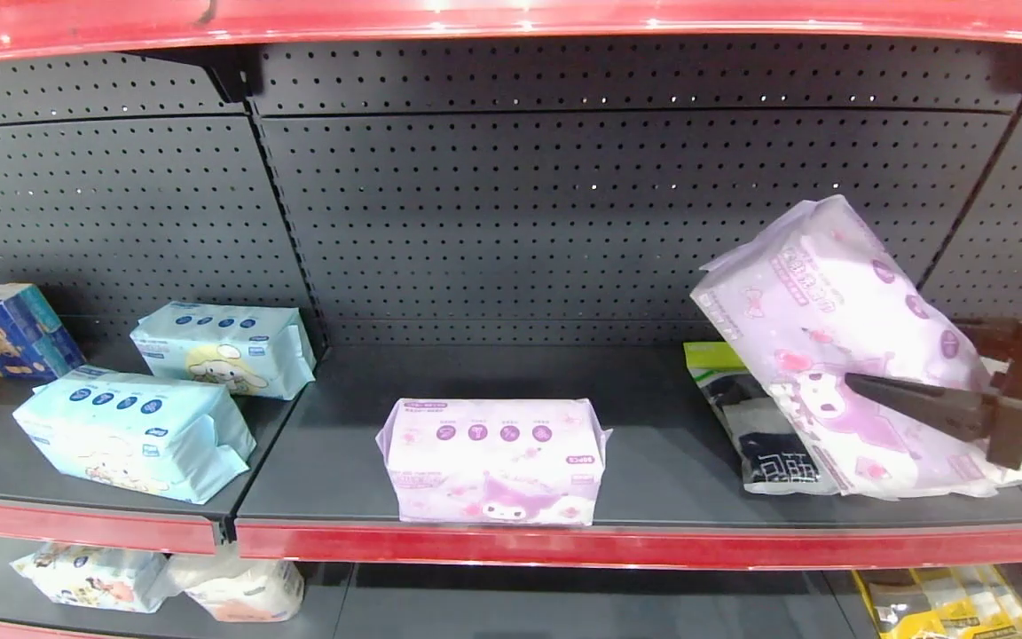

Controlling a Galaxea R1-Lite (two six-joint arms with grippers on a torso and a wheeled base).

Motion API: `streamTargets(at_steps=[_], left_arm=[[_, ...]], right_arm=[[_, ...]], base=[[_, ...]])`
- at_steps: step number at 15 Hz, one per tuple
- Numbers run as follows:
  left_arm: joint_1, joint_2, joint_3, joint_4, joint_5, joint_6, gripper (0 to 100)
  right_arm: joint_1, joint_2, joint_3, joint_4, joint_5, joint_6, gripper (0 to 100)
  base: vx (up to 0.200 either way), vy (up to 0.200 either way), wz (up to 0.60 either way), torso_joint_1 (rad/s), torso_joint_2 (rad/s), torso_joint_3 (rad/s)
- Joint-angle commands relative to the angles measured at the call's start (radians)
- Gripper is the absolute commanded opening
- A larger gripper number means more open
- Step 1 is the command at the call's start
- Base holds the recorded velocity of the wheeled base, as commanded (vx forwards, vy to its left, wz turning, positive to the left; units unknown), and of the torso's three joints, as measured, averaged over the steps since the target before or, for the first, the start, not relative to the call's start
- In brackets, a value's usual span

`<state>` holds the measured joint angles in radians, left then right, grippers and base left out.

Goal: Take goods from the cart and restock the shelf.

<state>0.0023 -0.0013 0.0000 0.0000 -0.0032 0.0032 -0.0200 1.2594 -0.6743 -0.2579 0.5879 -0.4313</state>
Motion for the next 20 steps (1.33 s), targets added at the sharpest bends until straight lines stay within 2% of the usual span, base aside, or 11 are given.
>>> streamTargets(at_steps=[1, 5, 11, 14, 20], left_arm=[[0.001, 0.001, 0.0, 0.0, 0.0, 0.0, 100], [0.001, 0.001, 0.0, 0.0, 0.0, 0.0, 100], [0.001, 0.001, 0.0, 0.0, 0.0, 0.0, 100], [0.001, 0.001, 0.0, 0.0, 0.0, 0.0, 100], [0.001, 0.001, 0.0, 0.0, 0.0, 0.0, 100]], right_arm=[[-0.018, 0.215, -0.102, -0.05, 0.063, -0.069, 0], [0.003, 0.403, -0.312, -0.054, 0.058, -0.195, 0], [0.063, 0.52, -0.378, -0.057, 0.07, -0.185, 0], [0.111, 0.601, -0.482, -0.063, 0.075, -0.149, 0], [0.146, 0.673, -0.518, -0.061, 0.162, -0.147, 0]], base=[[0.0, 0.0, 0.0, 0.0, 0.0, 0.0], [0.0, 0.0, 0.0, 0.0, 0.0, 0.0], [0.0, 0.0, 0.0, 0.0, 0.0, 0.0], [0.0, 0.0, 0.0, 0.0, 0.0, 0.0], [0.0, 0.0, 0.0, 0.0, 0.0, 0.0]])
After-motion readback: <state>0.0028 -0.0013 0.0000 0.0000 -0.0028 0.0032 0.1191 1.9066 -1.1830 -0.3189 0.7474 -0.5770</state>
